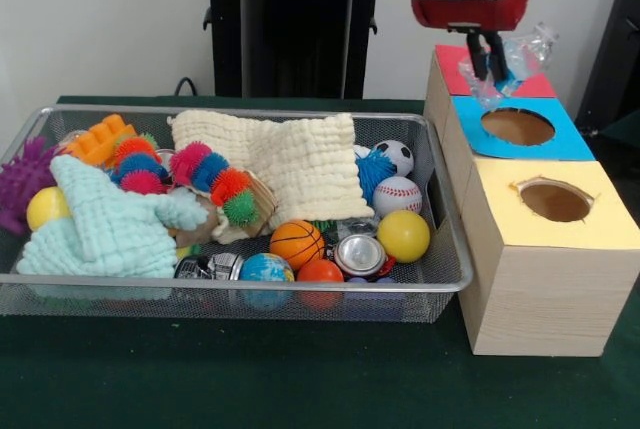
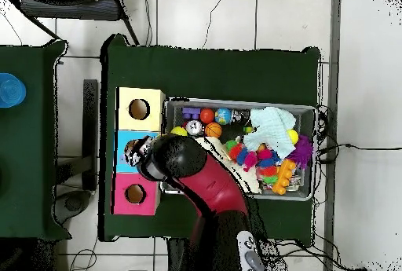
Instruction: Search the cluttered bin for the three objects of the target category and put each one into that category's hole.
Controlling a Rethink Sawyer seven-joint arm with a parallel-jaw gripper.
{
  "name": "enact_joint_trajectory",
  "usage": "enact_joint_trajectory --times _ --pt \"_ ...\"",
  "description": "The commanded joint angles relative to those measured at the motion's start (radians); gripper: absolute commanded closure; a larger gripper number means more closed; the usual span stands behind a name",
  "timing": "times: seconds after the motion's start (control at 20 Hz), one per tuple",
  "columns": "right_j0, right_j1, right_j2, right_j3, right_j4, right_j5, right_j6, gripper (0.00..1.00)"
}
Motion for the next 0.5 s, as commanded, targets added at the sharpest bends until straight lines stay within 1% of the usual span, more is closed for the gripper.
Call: enact_joint_trajectory --times 0.05,0.3,0.5 --pt "0.016 -0.020 0.153 0.165 0.175 0.039 0.198 1.00" --pt "0.018 -0.012 0.206 0.216 0.295 -0.022 0.103 1.00" --pt "0.005 0.021 0.226 0.186 0.301 -0.030 0.074 1.00"
